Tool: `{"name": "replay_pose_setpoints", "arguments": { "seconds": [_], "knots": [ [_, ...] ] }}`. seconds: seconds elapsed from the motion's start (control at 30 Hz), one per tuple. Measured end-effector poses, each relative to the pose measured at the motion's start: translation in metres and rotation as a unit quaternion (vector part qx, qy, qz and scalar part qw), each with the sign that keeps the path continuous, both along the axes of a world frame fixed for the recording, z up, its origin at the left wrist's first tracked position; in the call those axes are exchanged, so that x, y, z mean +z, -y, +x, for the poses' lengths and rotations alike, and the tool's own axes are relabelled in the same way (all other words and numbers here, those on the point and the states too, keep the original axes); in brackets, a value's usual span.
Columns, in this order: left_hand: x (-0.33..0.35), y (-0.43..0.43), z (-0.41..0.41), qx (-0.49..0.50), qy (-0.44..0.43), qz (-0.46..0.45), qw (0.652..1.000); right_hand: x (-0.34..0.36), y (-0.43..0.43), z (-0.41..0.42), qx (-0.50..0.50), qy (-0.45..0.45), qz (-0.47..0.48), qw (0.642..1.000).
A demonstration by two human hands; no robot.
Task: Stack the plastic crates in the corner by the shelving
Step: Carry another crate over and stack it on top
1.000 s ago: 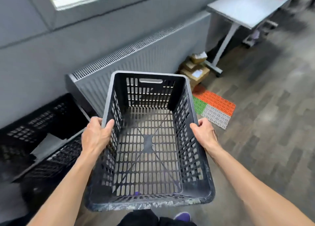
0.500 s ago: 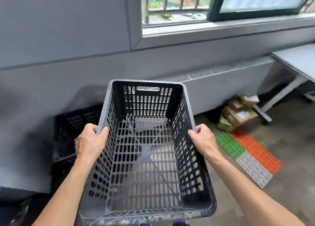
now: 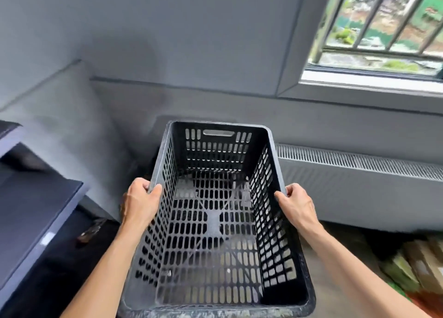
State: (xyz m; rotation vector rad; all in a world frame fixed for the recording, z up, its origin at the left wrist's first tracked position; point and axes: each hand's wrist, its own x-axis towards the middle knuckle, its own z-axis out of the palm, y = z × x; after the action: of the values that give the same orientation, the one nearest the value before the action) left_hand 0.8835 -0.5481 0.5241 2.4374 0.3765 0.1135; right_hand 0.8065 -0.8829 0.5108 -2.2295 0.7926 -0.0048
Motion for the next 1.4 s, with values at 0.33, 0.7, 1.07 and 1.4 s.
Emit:
{"name": "replay_pose_setpoints", "arguments": {
  "seconds": [0.33,0.7,1.07,1.4],
  "knots": [
    [0.002,-0.014,0.000,0.136,-0.011,0.014,0.991,0.001,-0.009,0.104,0.146,0.007,-0.004,0.989],
    [-0.038,-0.059,0.063,0.195,-0.047,0.003,0.980,-0.029,-0.053,0.211,0.230,-0.025,-0.057,0.971],
    [-0.055,-0.077,0.097,0.237,-0.092,-0.002,0.967,-0.040,-0.082,0.309,0.311,-0.060,-0.084,0.945],
    [-0.072,-0.036,0.113,0.349,-0.115,-0.019,0.930,-0.048,-0.085,0.392,0.398,-0.077,-0.098,0.909]
  ]
}}
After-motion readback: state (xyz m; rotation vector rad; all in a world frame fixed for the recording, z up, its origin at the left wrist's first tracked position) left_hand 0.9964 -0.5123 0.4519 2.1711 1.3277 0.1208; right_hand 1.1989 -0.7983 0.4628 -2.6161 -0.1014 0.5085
